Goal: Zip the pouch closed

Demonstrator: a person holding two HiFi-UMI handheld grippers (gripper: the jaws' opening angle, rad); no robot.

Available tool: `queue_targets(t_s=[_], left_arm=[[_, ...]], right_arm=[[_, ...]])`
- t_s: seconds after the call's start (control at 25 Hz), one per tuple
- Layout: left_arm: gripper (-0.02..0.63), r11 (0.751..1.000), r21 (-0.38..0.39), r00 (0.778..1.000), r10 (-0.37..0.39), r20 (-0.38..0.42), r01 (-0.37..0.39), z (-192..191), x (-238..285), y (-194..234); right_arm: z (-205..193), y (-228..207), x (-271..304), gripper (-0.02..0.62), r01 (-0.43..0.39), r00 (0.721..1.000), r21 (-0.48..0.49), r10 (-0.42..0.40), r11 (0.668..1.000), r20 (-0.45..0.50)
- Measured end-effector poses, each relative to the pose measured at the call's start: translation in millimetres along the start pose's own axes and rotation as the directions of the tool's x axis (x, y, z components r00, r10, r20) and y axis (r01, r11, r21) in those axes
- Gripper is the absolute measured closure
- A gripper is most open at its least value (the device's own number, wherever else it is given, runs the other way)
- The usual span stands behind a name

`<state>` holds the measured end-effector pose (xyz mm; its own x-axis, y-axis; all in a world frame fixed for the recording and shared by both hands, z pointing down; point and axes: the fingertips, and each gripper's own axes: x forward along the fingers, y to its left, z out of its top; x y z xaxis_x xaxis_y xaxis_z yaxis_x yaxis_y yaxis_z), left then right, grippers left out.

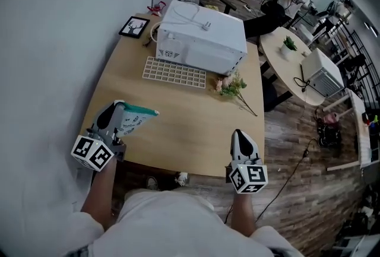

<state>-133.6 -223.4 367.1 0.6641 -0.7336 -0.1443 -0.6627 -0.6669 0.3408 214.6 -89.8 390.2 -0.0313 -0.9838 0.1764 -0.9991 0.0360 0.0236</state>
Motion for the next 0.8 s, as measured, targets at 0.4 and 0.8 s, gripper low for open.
queue_targets(t_s=[0.4,0.8], left_arm=[[0.591,0.985,0.061,0.982,0.155,0.105,-0.162,45,-42,20],[0.591,0.979,0.102,0.979,0.167,0.114,-0.179,52,-53,11]], right_arm=[[35,-30,-6,0.595,0.029,0.999,0.017,-0.030,0.999,0.046],[53,-33,-5,0.595,0.034,0.995,0.045,-0.038,0.998,0.088]])
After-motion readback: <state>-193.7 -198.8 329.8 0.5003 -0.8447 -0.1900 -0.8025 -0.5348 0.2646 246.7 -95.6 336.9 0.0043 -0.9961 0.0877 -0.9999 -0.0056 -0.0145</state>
